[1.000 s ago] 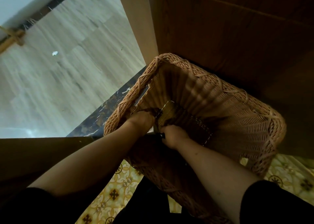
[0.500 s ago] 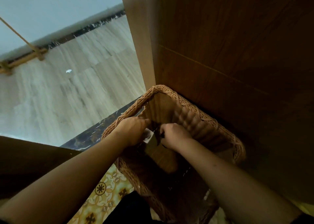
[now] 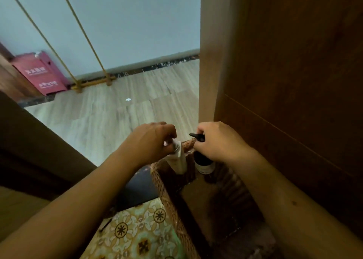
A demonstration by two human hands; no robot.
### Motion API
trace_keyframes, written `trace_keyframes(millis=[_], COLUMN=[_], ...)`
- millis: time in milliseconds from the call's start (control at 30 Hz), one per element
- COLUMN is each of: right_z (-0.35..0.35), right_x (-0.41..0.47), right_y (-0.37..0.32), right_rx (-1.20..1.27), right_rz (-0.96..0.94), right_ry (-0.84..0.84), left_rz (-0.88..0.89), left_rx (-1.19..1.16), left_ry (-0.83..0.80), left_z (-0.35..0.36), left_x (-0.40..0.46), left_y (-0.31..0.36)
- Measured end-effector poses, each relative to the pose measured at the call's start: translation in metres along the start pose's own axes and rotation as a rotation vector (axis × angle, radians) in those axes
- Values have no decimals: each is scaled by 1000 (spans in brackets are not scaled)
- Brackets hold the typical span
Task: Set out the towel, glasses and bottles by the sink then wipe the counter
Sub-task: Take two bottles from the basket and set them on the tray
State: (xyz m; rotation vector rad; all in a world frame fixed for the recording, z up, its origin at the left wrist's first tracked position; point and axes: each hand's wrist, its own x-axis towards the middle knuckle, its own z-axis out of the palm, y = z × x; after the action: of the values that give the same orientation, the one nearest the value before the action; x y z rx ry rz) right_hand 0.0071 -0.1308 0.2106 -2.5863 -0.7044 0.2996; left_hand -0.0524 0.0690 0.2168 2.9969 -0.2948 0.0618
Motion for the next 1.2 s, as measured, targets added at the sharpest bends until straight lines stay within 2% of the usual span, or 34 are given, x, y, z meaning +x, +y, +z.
trace_keyframes(millis=[133, 267, 500, 767, 1000, 1200], right_z=[-12, 5, 90, 231, 324, 367], right_x=[10, 13, -6, -64, -122, -157], right_y=[-68, -149, -308, -493, -620, -688], right_rx=[-36, -67, -139, -198, -350, -301], right_rz=[-139, -271, -457, -705, -942, -1116], right_ry=[40, 37, -99, -307, -502, -579], left_rz=[-114, -265, -498, -825, -1099, -1335], left_rx=[-89, -124, 13, 25, 28, 23], left_ry=[157, 194, 186, 41, 8, 42], left_z=[-44, -75, -105, -107, -98, -88], left_x=[-55, -126, -294, -517, -686, -777], left_y=[-38, -86, -165, -241, -263, -265])
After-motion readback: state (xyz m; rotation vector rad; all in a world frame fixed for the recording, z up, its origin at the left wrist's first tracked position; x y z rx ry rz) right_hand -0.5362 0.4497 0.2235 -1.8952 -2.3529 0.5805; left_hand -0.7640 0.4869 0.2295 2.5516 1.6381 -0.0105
